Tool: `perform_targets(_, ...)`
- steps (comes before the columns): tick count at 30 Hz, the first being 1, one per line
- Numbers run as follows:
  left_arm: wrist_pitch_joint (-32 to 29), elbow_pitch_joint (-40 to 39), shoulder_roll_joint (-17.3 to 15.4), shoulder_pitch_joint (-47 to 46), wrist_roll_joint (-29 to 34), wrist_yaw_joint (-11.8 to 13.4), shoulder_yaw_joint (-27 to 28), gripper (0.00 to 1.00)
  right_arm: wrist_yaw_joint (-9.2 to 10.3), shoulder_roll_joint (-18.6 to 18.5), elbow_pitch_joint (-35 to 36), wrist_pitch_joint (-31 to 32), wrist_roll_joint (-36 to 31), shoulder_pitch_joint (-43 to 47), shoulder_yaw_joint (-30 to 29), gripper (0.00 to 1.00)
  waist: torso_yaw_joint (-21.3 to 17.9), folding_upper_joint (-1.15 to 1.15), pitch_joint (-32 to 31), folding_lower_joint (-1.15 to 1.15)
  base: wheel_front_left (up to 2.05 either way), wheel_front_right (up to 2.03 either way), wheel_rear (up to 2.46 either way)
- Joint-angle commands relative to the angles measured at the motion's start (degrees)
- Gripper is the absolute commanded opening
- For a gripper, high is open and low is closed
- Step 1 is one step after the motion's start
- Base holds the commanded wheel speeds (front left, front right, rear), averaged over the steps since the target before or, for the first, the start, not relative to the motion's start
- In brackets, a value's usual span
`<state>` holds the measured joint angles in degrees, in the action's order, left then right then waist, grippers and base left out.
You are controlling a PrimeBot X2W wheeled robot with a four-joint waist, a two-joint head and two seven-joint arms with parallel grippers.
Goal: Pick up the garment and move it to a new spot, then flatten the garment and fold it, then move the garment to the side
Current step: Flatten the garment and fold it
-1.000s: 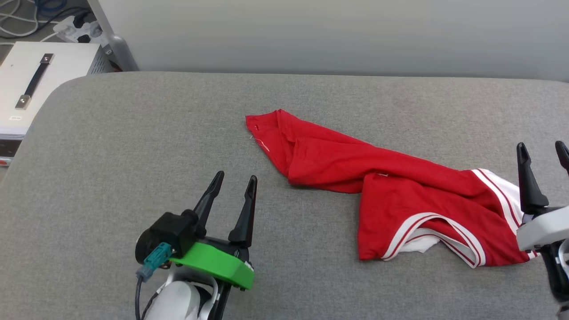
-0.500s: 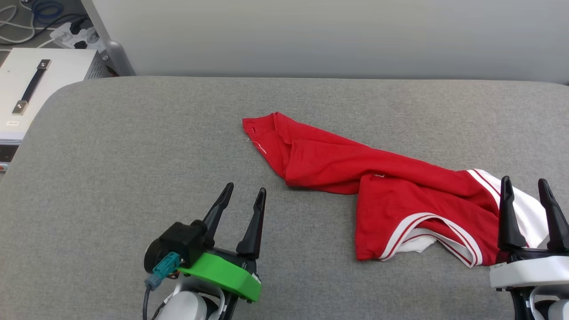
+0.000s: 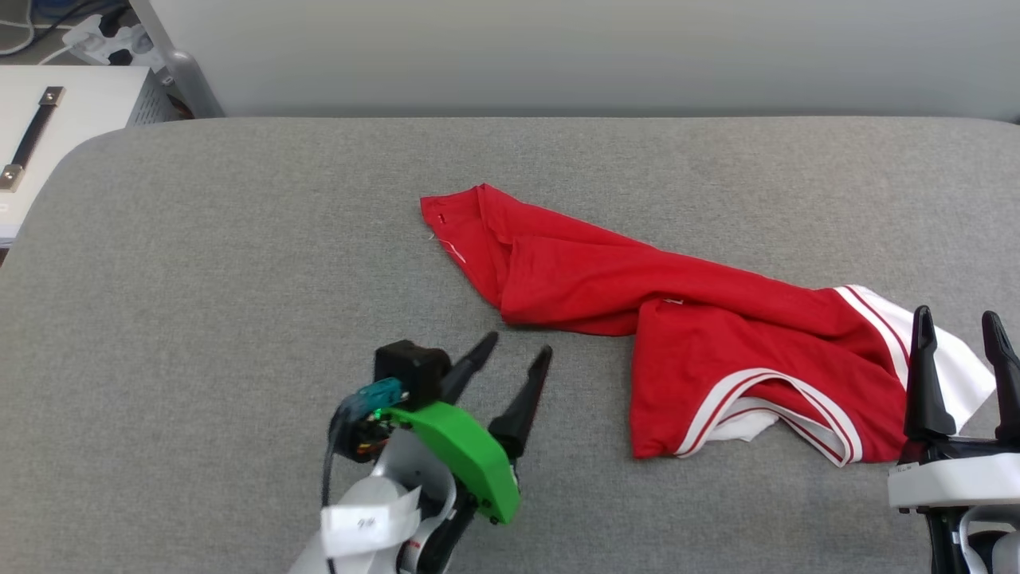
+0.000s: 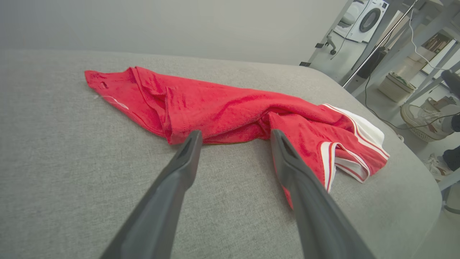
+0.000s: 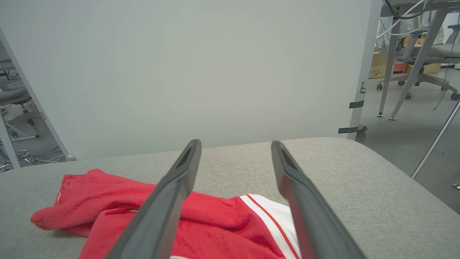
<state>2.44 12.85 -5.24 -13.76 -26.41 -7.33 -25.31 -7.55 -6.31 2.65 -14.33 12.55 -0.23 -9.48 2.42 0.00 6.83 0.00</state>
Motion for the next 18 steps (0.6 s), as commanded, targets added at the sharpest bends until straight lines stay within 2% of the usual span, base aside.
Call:
perform_targets(1,-5.21,0.48,0.44,-1.45,-2.53,-0.15,-1.49,1.00,0.06,-0.11,0.62,0.11,-0.42,-0.88,-0.10,1.00,-0.78,0.00,0.80,0.00,0.00,0.00,0.00)
perform_targets(6,-24.05,-1.52,1.12,-5.95,-7.38,-0.12,-6.58,1.00,0.06,0.08,1.65,0.44,-0.75,-1.32,-0.06,1.00,-2.33,0.00,2.87,0.00,0.00,0.00,0.00)
perform_targets(10,-33.89,-2.18,1.36,-9.83,-8.34,1.15,-9.09,1.00,0.06,0.02,1.97,0.64,-1.34,-2.00,0.87,1.00,-3.93,0.00,4.75,0.00,0.00,0.00,0.00)
perform_targets(13,-37.34,-0.53,1.63,-12.83,-7.94,3.37,-9.75,1.00,0.06,0.17,1.95,0.54,-1.63,-2.97,1.78,1.00,-5.80,0.00,6.50,0.00,0.00,0.00,0.00)
perform_targets(18,-36.67,3.82,1.90,-15.35,-7.15,5.44,-9.82,1.00,0.06,0.49,1.52,0.25,-1.83,-3.77,2.38,1.00,-7.65,0.00,8.09,0.00,0.00,0.00,0.00)
